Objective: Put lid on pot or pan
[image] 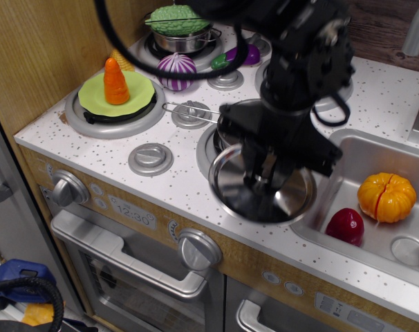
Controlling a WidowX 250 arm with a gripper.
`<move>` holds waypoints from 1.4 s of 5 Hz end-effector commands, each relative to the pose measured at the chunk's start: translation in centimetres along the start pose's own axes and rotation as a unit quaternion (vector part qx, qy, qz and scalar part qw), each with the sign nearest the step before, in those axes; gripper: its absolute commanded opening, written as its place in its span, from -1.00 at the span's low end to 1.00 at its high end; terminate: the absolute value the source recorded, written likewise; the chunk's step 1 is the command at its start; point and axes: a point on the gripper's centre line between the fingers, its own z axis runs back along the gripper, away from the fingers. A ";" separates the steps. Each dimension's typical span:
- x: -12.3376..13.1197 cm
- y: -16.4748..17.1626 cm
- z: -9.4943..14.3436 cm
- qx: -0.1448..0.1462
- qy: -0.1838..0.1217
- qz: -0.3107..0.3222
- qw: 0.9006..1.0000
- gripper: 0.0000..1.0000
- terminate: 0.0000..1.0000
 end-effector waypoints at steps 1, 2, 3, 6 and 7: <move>4.7 1.4 0.7 -0.013 -0.052 -0.033 0.998 -1.00 -1.00; 6.7 2.5 -1.0 -0.023 -0.067 -0.055 0.996 -1.00 -1.00; 8.0 3.5 -2.5 -0.029 -0.078 -0.073 0.994 -1.00 -1.00; 8.6 5.6 -4.0 -0.049 -0.082 -0.104 0.990 1.00 -1.00; 8.6 5.6 -4.0 -0.049 -0.082 -0.104 0.990 1.00 -1.00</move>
